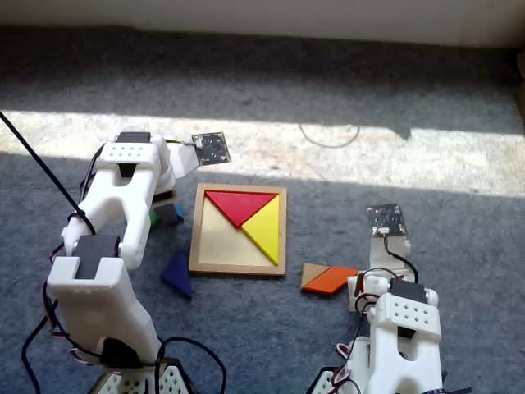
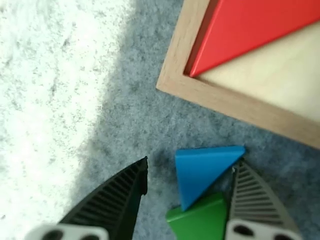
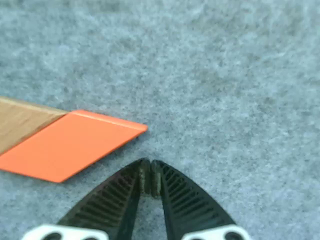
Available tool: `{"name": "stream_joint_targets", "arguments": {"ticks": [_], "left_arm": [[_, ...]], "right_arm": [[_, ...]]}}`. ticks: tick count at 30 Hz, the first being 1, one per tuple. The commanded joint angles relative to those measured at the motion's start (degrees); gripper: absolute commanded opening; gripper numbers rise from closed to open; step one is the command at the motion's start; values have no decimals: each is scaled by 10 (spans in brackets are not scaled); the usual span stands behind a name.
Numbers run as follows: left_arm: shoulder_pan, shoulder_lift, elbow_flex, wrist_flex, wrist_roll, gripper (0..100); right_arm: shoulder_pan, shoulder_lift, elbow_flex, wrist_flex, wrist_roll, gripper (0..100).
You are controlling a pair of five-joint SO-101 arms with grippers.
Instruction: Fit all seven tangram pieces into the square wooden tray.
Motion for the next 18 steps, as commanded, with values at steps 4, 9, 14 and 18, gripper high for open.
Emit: {"name": "stream_joint_targets", "arguments": {"ticks": [4,9,14,18], "left_arm": [[46,1,-16,-16,-11,252],[69,4,-16,-15,-10,252],[58,5,-12,-13,-11,252],[41,5,-12,-12,-10,201]], "right_arm": [[2,0,2,-22,-3,4],[2,0,2,-22,-3,4],[2,0,2,-22,-2,4],[2,0,2,-22,-2,4]]}}
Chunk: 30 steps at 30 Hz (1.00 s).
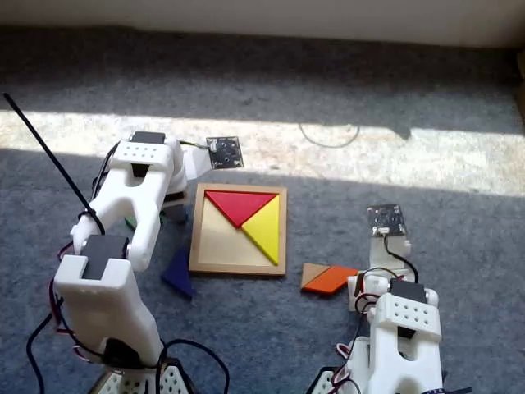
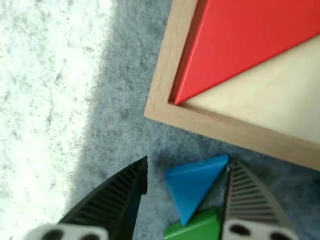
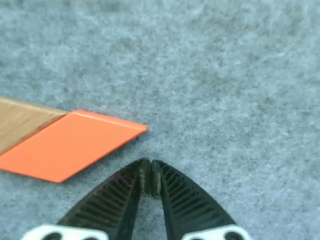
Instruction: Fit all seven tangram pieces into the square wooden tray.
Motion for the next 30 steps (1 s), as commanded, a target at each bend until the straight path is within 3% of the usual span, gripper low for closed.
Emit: {"name": "stream_joint_targets", "arguments": {"ticks": [1,12,19,26,30], "left_arm": [[-4,3,-8,-8,-6,189],[-26,-2,-1,-4,-2,171],[-22,-47,-65,120,49,171],[-12,-129,-65,188,51,171],[12,-167,-65,215,102,171]], "right_arm": [[2,0,2,-22,-2,4],[2,0,2,-22,-2,4],[2,0,2,-22,-2,4],[2,0,2,-22,-2,4],[2,0,2,-22,-2,4]]}}
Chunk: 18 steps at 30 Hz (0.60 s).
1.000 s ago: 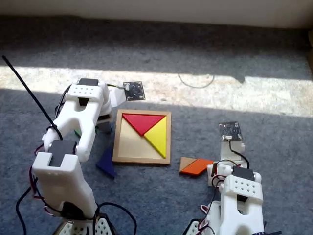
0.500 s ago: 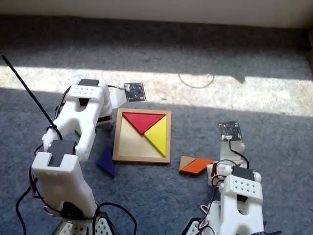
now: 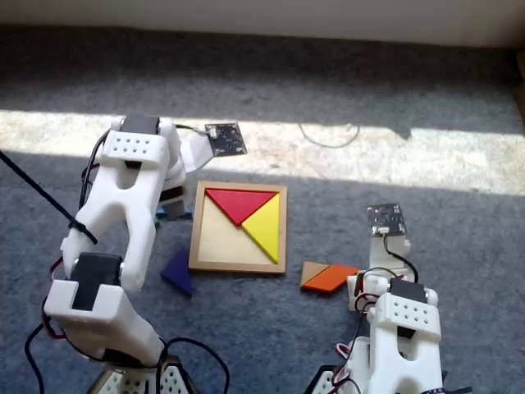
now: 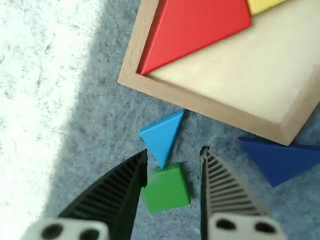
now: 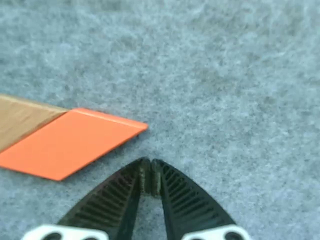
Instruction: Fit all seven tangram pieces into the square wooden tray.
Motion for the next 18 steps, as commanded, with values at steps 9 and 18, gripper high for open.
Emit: {"name": "stream_joint_targets", "arguments": {"ticks": [9,18], "left_arm": [[-22,-55,-7,-20,45,293],[-33,88,-55,-71,10,291]], "right_arm": [[3,0,2,-21,-2,4],[3,0,2,-21,-2,4]]}}
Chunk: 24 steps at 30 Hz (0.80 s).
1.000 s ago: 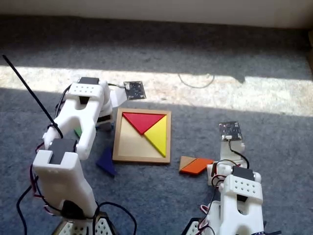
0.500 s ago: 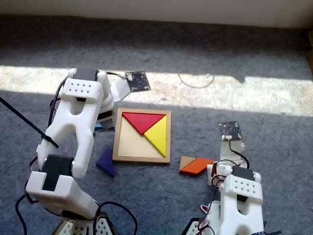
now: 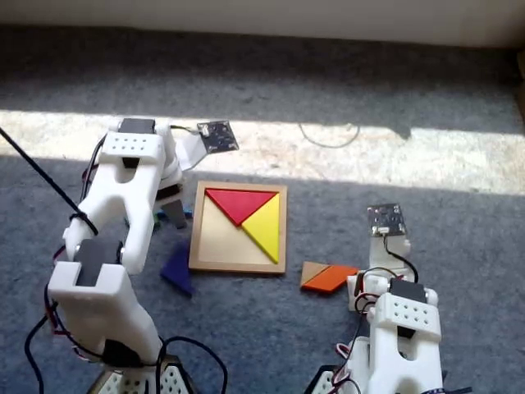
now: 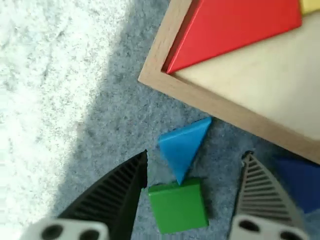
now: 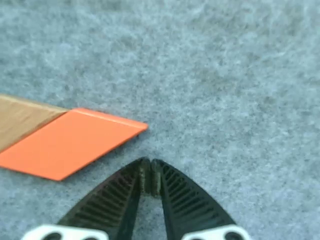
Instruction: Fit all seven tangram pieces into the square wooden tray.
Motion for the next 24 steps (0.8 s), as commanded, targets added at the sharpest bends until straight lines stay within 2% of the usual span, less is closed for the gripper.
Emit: {"name": "stream_joint_targets", "arguments": {"ticks": [1,8,15,24], "left_arm": [[-7,46,-61,-10,-8,291],[-12,109,-109,-11,-11,290],[-17,143,-121,-8,-11,217],[-4,141,-128,72,-11,145]], "right_arm": [[3,0,2,-21,-2,4],[3,0,2,-21,-2,4],[3,0,2,-21,-2,4],[3,0,2,-21,-2,4]]}}
